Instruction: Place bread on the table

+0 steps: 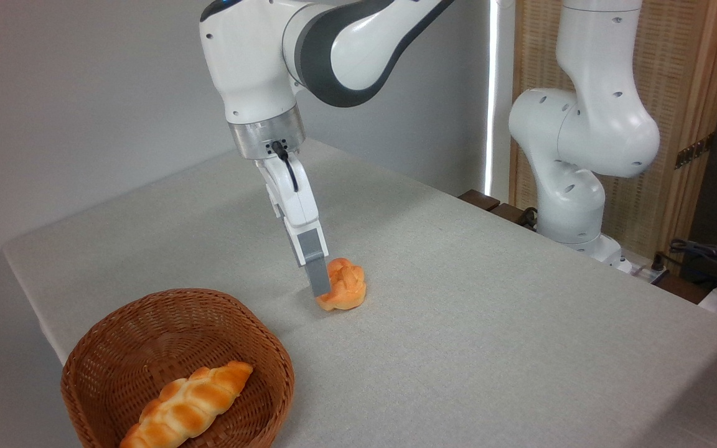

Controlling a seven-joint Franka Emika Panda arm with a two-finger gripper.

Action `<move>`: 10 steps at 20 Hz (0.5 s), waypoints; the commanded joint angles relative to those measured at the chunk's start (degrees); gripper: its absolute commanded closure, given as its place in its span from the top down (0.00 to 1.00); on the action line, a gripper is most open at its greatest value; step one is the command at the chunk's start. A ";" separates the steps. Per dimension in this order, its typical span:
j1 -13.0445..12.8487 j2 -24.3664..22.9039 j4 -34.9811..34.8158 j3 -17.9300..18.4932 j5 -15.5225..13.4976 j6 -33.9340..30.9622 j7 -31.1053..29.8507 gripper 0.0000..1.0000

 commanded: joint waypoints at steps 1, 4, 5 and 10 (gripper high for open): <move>-0.47 -0.21 1.97 1.00 0.19 0.39 0.20 1.00; 0.14 -0.13 3.99 1.09 0.02 0.39 -0.85 1.00; 0.75 -0.04 5.48 1.09 0.02 0.39 -2.16 1.00; 4.79 0.05 11.54 1.00 -0.33 -1.97 -4.45 1.00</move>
